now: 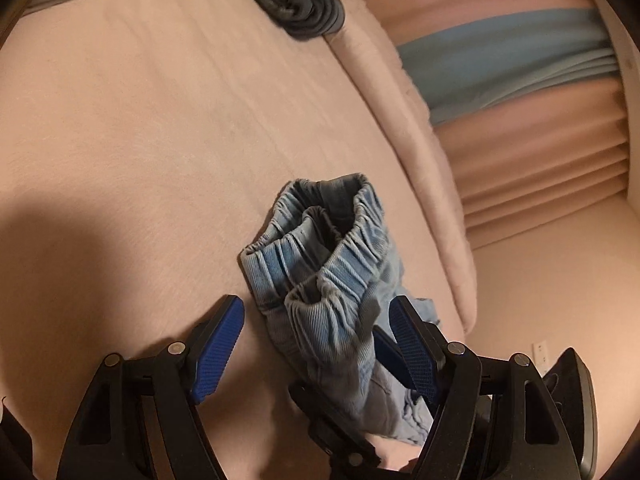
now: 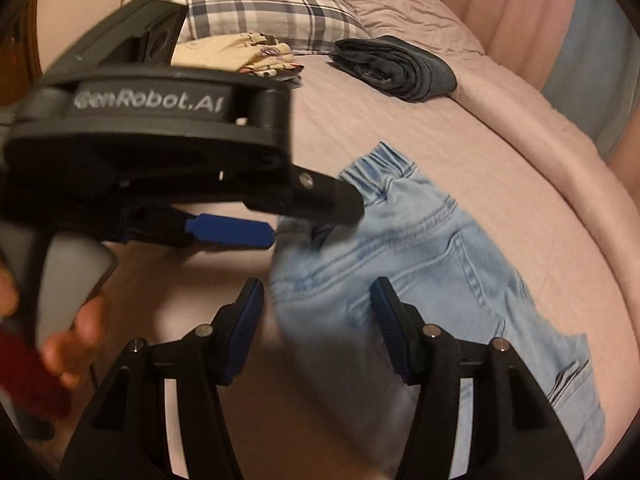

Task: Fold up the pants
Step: 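Grasp the elastic cuffs with the left gripper and lift them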

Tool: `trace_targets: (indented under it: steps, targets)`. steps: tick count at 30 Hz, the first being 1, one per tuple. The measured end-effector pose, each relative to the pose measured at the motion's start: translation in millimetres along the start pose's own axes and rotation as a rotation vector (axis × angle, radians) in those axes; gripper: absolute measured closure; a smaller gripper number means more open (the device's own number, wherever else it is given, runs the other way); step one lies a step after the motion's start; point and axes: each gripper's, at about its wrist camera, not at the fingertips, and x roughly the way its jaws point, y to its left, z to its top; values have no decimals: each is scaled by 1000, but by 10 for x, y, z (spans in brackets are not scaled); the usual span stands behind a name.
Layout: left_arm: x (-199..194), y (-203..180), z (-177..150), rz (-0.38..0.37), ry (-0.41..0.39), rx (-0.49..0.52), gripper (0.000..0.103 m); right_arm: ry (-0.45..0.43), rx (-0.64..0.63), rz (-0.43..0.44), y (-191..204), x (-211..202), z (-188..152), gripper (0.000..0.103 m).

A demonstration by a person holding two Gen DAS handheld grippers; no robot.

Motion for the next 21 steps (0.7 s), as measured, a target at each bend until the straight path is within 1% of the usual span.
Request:
trace_targets:
  steps: [2,3,4,6,8,11,12,13,14,15,17,18,19,21]
  targets:
    - [47,-28,43,-4,16,0,26,1,8,-15,-30,59,19,47]
    - [55,-32,55,-6,21,-5,25,-4,4,-3,-65,79,25,49]
    - [69,-39,75,-15,26,-13,23,-4,30,11,-117,99,43,51]
    - [82,-43,100,-32,31,-30,19,0,76,33,-203,106,80,60]
    - [122,-59,151,-42,34,-43,17,-1,119,76,-282,103,115,67]
    - [187,-96,167,-50,45,-24,17,1,179,114,-376,115,149,67]
    - [203,-106,165,-48,46,-14,19,0,199,124,-403,115,161,67]
    - [208,-107,170,-45,45,-15,27,-1,213,132,-409,107,156,67]
    - [220,-96,182,-48,46,-21,33,-4,231,142,-425,95,157,67]
    - [223,-64,186,-57,45,-35,48,-5,249,153,-448,92,159,67]
    - [217,-3,170,-82,41,-64,53,-8,289,180,-503,86,164,67]
    - [207,-15,158,-76,32,-56,55,-3,304,199,-519,96,162,64]
    - [193,-43,145,-57,22,-38,56,2,321,218,-537,104,158,64]
    - [166,-66,140,-33,10,-30,59,9,353,238,-543,98,124,60]
